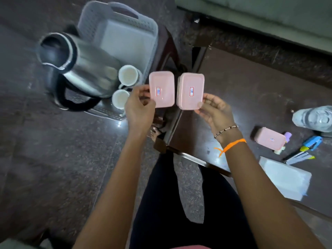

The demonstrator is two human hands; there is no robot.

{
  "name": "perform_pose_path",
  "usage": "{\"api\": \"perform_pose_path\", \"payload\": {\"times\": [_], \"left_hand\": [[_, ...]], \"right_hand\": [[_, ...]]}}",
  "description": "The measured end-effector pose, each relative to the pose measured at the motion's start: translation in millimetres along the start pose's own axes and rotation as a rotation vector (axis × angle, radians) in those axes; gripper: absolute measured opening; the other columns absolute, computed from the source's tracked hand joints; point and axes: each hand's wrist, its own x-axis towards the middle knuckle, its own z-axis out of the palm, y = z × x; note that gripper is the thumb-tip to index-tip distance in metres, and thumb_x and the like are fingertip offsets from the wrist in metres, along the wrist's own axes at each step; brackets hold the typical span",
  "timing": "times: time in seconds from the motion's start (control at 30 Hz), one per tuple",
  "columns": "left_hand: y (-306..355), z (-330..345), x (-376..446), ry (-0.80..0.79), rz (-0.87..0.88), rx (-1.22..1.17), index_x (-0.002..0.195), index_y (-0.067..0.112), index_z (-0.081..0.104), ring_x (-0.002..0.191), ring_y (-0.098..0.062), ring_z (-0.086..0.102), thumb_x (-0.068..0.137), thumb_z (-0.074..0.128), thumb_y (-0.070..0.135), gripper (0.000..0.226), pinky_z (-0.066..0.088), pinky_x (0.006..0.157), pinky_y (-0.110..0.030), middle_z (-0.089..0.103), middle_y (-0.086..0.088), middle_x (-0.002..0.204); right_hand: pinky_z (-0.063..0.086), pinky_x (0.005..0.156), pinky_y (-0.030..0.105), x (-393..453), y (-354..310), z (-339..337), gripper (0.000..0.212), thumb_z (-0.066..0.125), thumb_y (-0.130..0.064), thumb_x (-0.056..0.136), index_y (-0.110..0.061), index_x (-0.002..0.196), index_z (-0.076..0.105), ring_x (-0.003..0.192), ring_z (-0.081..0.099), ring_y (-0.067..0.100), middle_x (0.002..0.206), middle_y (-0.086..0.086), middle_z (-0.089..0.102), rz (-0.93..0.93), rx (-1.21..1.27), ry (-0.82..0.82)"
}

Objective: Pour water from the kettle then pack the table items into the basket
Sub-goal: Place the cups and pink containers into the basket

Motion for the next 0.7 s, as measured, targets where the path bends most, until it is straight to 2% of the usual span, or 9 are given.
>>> {"api": "perform_pose_path", "payload": {"times": [0.03, 0.13, 0.23, 0.37, 0.5, 0.6, 0.7], "left_hand": [[5.5, -12.9, 17.4, 0.025, 0.012, 0.018, 0.103, 0.013, 0.061, 0.07, 0.004, 0.058, 0.072, 0.054, -0.005, 0.037, 0.046, 0.064, -0.007, 0.061, 0.01, 0.082], [15.8, -40.6, 75.8, 0.021, 0.042, 0.121, 0.108, 0.008, 0.061, 0.083, -0.015, 0.062, 0.074, 0.051, -0.005, 0.038, 0.053, 0.074, -0.02, 0.066, -0.004, 0.096], [22.8, -39.9, 117.6, -0.015, 0.078, 0.204, 0.109, 0.003, 0.058, 0.097, -0.029, 0.062, 0.075, 0.046, -0.007, 0.038, 0.05, 0.085, -0.034, 0.066, -0.016, 0.105], [21.5, -35.8, 168.0, -0.139, 0.062, 0.329, 0.117, 0.002, 0.053, 0.105, -0.032, 0.057, 0.076, 0.043, -0.009, 0.043, 0.045, 0.09, -0.037, 0.061, -0.02, 0.114], [14.8, -22.7, 189.1, -0.244, 0.089, 0.494, 0.119, 0.0, 0.052, 0.114, -0.035, 0.053, 0.082, 0.046, -0.003, 0.038, 0.039, 0.093, -0.036, 0.057, -0.02, 0.123], [9.9, -13.0, 202.0, -0.287, 0.026, 0.482, 0.117, 0.001, 0.055, 0.114, -0.035, 0.054, 0.086, 0.048, 0.004, 0.032, 0.042, 0.093, -0.036, 0.059, -0.02, 0.123], [9.2, -10.1, 205.6, -0.29, -0.068, 0.419, 0.111, 0.001, 0.062, 0.111, -0.032, 0.058, 0.085, 0.05, 0.004, 0.029, 0.045, 0.09, -0.035, 0.064, -0.02, 0.117]], "right_hand": [[0.058, 0.067, 0.017, 4.5, -3.8, 19.5, 0.028, 0.053, 0.011, 0.084, -0.016, 0.086, 0.062, 0.066, 0.065, 0.004, 0.063, -0.01, 0.069, -0.013, 0.008, -0.019], [0.056, 0.067, 0.017, 21.4, -10.3, 79.6, 0.024, 0.054, 0.009, 0.084, -0.012, 0.092, 0.062, 0.069, 0.061, 0.006, 0.067, -0.007, 0.065, -0.062, -0.018, -0.007], [0.055, 0.063, 0.014, 36.9, -18.0, 114.6, 0.023, 0.053, 0.01, 0.085, -0.01, 0.095, 0.06, 0.066, 0.059, 0.005, 0.066, -0.004, 0.062, -0.101, -0.045, 0.04], [0.055, 0.061, 0.014, 61.3, -20.7, 155.2, 0.025, 0.054, 0.01, 0.084, -0.013, 0.085, 0.061, 0.063, 0.056, 0.005, 0.066, 0.0, 0.056, -0.136, -0.039, 0.149], [0.055, 0.06, 0.013, 81.4, -17.3, 173.7, 0.024, 0.053, 0.011, 0.083, -0.002, 0.102, 0.06, 0.058, 0.053, 0.003, 0.065, 0.001, 0.051, -0.16, -0.106, 0.219], [0.055, 0.063, 0.017, 94.9, -15.0, 182.1, 0.028, 0.052, 0.011, 0.082, 0.006, 0.108, 0.06, 0.064, 0.052, 0.008, 0.064, 0.001, 0.05, -0.162, -0.21, 0.284], [0.056, 0.064, 0.023, 103.6, -14.3, 186.9, 0.028, 0.051, 0.01, 0.081, 0.005, 0.106, 0.061, 0.065, 0.053, 0.012, 0.065, 0.002, 0.051, -0.152, -0.266, 0.338]]}}
